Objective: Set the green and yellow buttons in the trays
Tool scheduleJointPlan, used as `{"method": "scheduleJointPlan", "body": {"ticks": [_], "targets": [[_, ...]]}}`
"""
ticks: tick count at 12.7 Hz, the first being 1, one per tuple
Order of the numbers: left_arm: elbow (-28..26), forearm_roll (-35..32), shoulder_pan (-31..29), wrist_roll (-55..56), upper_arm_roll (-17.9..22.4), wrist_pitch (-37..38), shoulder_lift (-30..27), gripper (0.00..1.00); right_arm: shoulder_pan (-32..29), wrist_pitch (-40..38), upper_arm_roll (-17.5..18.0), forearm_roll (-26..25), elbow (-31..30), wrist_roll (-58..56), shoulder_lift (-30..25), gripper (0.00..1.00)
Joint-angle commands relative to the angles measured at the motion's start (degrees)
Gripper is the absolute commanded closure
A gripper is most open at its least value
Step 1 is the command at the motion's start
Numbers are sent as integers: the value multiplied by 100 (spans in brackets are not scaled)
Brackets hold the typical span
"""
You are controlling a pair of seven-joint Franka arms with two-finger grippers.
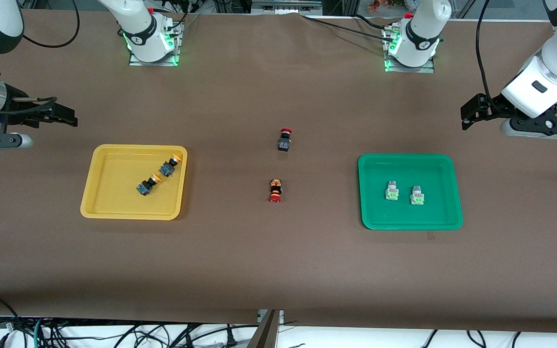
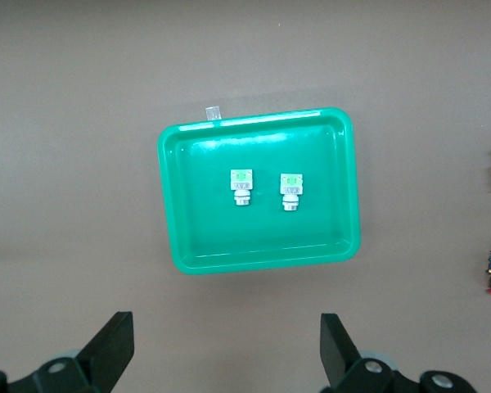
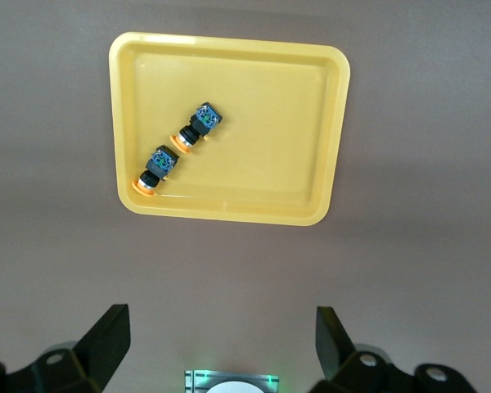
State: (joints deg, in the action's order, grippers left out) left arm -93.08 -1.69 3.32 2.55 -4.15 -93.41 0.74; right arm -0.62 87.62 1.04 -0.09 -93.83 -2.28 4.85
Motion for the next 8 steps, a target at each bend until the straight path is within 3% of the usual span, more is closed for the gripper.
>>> {"method": "scheduleJointPlan", "body": {"ticks": [1, 4, 8], "targets": [[18, 117, 37, -45, 55, -29, -12, 0, -184, 80, 160, -131, -206, -254, -238, 0], [18, 125, 37, -45, 55, -29, -12, 0, -184, 80, -86, -131, -206, -624, -256, 0], [18, 125, 29, -27, 55, -20, -12, 0, -176, 115, -86, -105, -162, -564, -247, 0]]}}
